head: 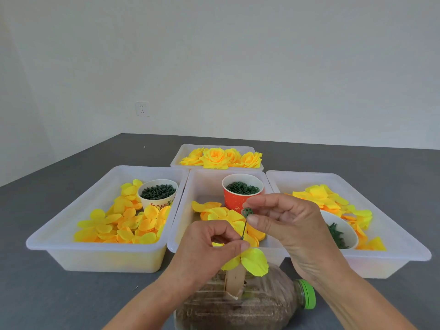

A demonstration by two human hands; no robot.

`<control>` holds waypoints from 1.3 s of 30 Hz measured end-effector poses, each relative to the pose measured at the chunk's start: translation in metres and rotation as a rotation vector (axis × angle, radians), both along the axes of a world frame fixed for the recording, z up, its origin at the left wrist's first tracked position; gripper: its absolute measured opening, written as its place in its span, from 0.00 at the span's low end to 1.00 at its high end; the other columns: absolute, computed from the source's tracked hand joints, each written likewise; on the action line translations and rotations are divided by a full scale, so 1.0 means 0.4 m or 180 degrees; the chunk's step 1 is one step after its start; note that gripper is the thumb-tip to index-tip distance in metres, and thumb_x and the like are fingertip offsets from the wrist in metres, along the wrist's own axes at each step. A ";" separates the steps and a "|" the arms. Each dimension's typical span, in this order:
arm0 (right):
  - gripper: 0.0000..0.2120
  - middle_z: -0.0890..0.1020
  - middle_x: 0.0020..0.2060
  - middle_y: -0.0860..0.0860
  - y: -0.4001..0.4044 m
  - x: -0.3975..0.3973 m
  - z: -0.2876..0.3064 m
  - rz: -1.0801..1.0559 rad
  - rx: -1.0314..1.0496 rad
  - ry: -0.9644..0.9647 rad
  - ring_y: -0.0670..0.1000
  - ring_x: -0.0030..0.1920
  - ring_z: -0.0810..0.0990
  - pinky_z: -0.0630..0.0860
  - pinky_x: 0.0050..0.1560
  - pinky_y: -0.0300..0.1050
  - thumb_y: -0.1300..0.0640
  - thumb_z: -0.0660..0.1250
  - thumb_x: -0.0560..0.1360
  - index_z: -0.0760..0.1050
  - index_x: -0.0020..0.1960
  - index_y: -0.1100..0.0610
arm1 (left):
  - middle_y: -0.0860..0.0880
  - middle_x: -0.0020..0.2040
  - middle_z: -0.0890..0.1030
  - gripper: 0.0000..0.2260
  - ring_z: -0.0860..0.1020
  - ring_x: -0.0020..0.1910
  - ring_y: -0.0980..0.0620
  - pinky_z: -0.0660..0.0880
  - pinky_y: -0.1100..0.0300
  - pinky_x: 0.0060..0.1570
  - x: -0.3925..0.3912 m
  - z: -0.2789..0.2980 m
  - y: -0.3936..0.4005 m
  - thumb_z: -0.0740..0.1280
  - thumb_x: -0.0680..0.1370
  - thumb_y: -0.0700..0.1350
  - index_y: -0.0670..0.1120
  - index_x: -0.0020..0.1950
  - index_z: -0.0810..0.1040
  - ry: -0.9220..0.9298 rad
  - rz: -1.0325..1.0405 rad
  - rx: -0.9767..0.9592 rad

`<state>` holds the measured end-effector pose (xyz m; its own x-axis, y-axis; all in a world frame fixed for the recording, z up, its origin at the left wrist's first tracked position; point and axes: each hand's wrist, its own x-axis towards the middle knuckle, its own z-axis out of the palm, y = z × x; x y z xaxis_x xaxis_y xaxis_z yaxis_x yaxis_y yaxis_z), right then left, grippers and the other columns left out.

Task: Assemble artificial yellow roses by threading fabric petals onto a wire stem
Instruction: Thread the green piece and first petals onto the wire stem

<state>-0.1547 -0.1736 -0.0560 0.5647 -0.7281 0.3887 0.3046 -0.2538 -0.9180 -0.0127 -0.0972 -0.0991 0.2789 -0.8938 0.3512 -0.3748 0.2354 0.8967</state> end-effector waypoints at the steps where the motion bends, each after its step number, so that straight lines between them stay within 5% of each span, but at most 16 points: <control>1: 0.11 0.85 0.39 0.55 0.001 0.001 0.000 -0.0005 -0.0003 -0.0005 0.50 0.41 0.84 0.79 0.41 0.37 0.65 0.74 0.58 0.84 0.39 0.54 | 0.56 0.31 0.80 0.06 0.76 0.34 0.60 0.71 0.69 0.36 0.000 0.000 0.000 0.75 0.69 0.42 0.50 0.34 0.81 0.0002 0.0006 0.0003; 12: 0.16 0.85 0.37 0.53 0.002 -0.001 0.006 -0.0155 -0.0156 -0.0073 0.47 0.39 0.83 0.78 0.40 0.35 0.74 0.73 0.62 0.84 0.38 0.53 | 0.55 0.30 0.80 0.09 0.76 0.34 0.60 0.71 0.68 0.37 -0.007 0.004 0.001 0.75 0.69 0.42 0.51 0.31 0.80 0.0003 0.0002 -0.0011; 39: 0.16 0.85 0.38 0.53 -0.001 0.008 -0.013 -0.0153 -0.0279 0.0230 0.46 0.39 0.82 0.78 0.42 0.37 0.74 0.73 0.63 0.82 0.42 0.56 | 0.55 0.31 0.80 0.07 0.76 0.34 0.60 0.71 0.69 0.37 -0.002 0.003 0.004 0.75 0.69 0.42 0.51 0.32 0.81 0.0057 -0.0062 -0.0027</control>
<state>-0.1516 -0.1742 -0.0612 0.5588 -0.7200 0.4115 0.2239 -0.3468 -0.9108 -0.0136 -0.0957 -0.0979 0.2677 -0.8961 0.3541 -0.3540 0.2503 0.9011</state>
